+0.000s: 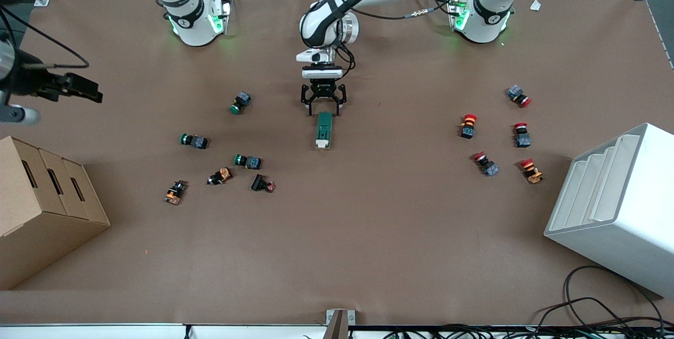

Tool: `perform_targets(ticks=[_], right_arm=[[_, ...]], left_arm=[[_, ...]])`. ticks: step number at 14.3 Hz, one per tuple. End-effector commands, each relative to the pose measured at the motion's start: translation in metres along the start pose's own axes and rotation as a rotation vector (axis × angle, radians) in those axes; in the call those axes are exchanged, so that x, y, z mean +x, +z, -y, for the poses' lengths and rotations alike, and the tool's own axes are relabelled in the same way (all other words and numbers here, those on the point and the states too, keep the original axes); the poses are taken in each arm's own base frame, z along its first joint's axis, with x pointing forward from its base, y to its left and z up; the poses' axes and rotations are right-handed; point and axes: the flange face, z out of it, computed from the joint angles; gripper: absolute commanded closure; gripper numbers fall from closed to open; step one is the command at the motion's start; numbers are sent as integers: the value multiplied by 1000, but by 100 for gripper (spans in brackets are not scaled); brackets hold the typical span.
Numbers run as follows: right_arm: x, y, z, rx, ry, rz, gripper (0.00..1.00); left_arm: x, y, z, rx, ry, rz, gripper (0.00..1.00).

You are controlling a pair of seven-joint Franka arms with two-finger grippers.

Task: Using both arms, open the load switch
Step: 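Reach the right gripper toward the switch lever while the left gripper holds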

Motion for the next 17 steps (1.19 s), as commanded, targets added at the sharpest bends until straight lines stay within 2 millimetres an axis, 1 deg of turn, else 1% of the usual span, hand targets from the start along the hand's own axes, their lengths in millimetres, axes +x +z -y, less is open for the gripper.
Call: perform_targets(ticks=[1, 3, 4, 5, 7, 9, 10, 13, 14, 15, 16, 17], right_arm=[[9, 8, 16, 3, 51, 5, 0], [16, 22, 43, -2, 187, 27, 0], [19, 30, 60, 0, 228, 43, 0], [24, 41, 80, 9, 273, 61, 0], [30, 60, 113, -4, 380, 79, 0], [32, 78, 141, -30, 427, 102, 0], [36, 86, 146, -35, 444, 114, 0], [51, 117, 150, -68, 455, 151, 0], [57, 120, 161, -46, 450, 119, 0], [61, 123, 171, -35, 487, 88, 0], [66, 139, 180, -43, 566, 97, 0], [67, 156, 199, -58, 604, 117, 0]], left_arm=[[-8, 0, -1, 1, 13, -43, 1], [-17, 2, 0, 3, 26, -51, 1], [-17, 3, 0, 6, 27, -58, 1], [-16, 3, 0, 10, 26, -61, 1], [-18, -3, -5, -3, 29, -65, 1], [-20, -4, -5, 0, 31, -74, 1], [-20, -3, -3, 11, 32, -87, 1], [-27, -4, -3, -2, 22, -96, 1], [-30, -2, -1, -14, 25, -110, 1], [-29, 4, 1, -16, 26, -143, 2], [-30, 6, 1, -24, 21, -160, 2], [-31, 7, 1, -31, 10, -165, 2]])
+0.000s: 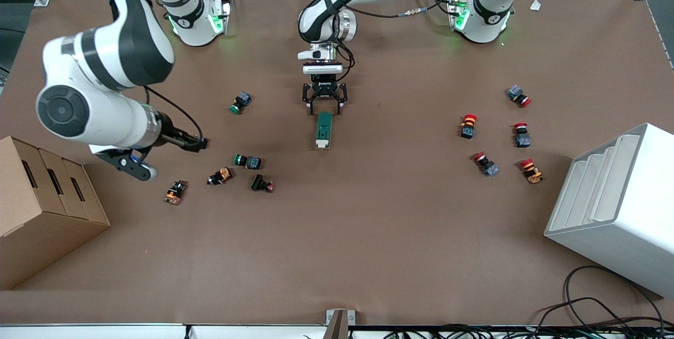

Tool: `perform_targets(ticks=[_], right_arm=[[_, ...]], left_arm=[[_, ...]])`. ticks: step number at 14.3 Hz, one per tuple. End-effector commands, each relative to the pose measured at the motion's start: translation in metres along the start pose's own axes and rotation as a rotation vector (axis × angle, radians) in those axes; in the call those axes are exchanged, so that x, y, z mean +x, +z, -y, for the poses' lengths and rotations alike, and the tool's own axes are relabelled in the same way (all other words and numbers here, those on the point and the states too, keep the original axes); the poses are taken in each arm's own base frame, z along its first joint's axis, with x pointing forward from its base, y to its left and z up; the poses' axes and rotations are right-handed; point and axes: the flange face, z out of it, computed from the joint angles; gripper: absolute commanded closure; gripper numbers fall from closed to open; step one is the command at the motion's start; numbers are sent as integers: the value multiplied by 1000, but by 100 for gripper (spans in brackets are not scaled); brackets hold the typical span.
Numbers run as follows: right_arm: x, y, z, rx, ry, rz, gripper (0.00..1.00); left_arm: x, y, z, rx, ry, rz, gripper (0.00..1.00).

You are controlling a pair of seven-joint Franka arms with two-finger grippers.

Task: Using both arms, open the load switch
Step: 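Reach the right gripper toward the switch lever while the left gripper holds, then press the white lever down with the right gripper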

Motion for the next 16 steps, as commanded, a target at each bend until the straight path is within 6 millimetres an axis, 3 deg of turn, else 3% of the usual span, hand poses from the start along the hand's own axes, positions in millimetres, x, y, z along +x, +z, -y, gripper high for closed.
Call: perform_targets(ticks=[1, 3, 11, 16], right_arm=[[-18, 32, 45, -15, 105, 24, 0], [-24, 54, 67, 6, 214, 57, 0], [-92, 158, 192, -37, 517, 23, 0], [-134, 209, 230, -49, 633, 30, 0]], left_arm=[[-5, 5, -2, -17, -17, -38, 2], [-4, 5, -3, -23, -11, -52, 2], [-9, 9, 1, -19, 9, -70, 1], [-14, 12, 5, 2, 16, -90, 1]])
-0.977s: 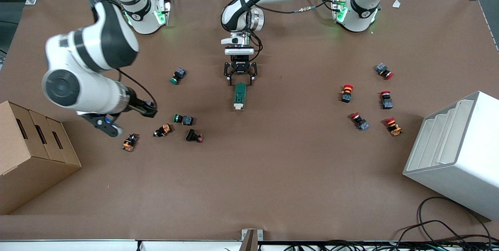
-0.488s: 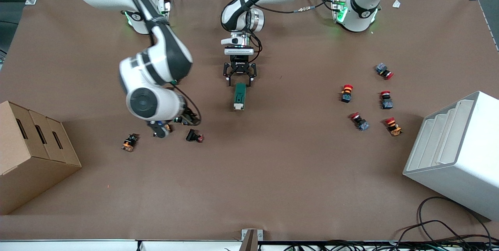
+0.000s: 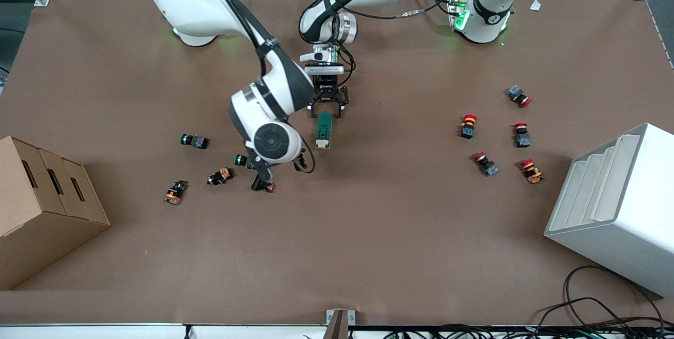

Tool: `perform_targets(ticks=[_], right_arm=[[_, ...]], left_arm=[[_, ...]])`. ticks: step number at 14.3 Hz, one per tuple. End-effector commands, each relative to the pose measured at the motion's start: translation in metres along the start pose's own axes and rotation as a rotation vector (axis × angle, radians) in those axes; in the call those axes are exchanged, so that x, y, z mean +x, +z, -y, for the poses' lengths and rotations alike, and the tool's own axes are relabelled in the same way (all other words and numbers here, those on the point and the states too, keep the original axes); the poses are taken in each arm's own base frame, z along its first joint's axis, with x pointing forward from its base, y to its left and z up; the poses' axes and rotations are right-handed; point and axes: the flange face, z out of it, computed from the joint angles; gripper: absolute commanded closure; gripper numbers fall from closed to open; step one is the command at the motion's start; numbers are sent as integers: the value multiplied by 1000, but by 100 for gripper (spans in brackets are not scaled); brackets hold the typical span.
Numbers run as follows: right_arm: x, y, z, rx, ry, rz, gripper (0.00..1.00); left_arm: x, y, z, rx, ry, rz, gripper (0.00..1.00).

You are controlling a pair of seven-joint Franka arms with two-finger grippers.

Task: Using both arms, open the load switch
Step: 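Press the white lever down with the right gripper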

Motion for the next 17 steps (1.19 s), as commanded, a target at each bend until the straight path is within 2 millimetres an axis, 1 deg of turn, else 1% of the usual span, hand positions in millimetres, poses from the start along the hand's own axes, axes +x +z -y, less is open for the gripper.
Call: perform_targets(ticks=[1, 3, 7, 10, 11, 12, 14, 17], right_arm=[[-29, 18, 5, -3, 59, 10, 0], [-37, 31, 7, 1, 93, 6, 0], [-54, 55, 7, -13, 94, -8, 0], [-61, 55, 3, -31, 95, 9, 0], [-68, 57, -2, -59, 82, 5, 0], [-71, 59, -6, -90, 75, -2, 0], [-72, 58, -10, -116, 70, -6, 0], [-77, 44, -13, -148, 57, -9, 0]], left_arm=[[-8, 5, 0, 4, -1, -17, 1], [-8, 5, 0, 4, -4, -17, 1], [-7, 5, 0, 6, -6, -17, 1], [-7, 6, 1, 8, -4, -16, 1], [-7, 6, 1, 8, -4, -16, 1], [-7, 6, 1, 8, -4, -16, 1], [-8, 6, 2, 8, -1, -16, 1], [-7, 6, 1, 8, 0, -16, 1]])
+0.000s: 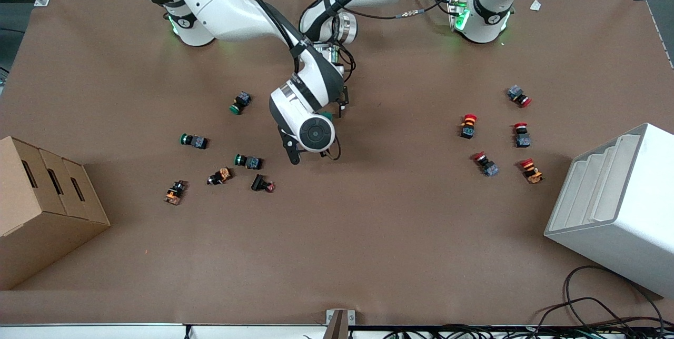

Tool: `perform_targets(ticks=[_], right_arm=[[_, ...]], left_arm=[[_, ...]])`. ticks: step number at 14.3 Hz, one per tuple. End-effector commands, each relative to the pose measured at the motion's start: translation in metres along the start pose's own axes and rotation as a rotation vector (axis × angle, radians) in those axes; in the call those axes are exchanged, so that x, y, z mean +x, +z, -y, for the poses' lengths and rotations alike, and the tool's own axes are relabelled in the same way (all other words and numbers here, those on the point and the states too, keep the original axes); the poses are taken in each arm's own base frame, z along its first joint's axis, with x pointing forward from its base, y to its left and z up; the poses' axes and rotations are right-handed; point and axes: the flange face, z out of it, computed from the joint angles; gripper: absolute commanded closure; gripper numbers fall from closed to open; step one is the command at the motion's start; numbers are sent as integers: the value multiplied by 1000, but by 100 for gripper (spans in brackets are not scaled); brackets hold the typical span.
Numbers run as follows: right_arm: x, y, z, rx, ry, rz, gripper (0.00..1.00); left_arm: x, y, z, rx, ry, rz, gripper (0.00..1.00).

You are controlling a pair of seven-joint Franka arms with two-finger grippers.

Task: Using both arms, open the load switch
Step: 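Press the white lever down with the right gripper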

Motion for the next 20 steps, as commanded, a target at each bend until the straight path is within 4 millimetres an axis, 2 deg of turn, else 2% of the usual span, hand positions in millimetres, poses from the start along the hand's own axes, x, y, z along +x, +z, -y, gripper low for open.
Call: perform_targets(ticks=[1, 3, 9, 14, 18, 20], right_arm=[[-9, -12, -10, -60, -6, 7, 0], [-10, -19, -16, -92, -12, 6, 0], [-15, -19, -26, -145, -30, 5, 0], [-39, 9, -42, -213, -66, -26, 0], [-47, 26, -48, -236, -77, -45, 0], [-45, 36, -48, -241, -75, -51, 0]], left_arm=[[-7, 6, 1, 6, 1, -14, 1], [-7, 5, 1, 5, 2, -14, 1], [-7, 6, 1, 6, 3, -14, 1], [-7, 6, 1, 6, 4, -14, 1], [-7, 6, 1, 6, 6, -14, 1], [-7, 6, 1, 6, 6, -14, 1]])
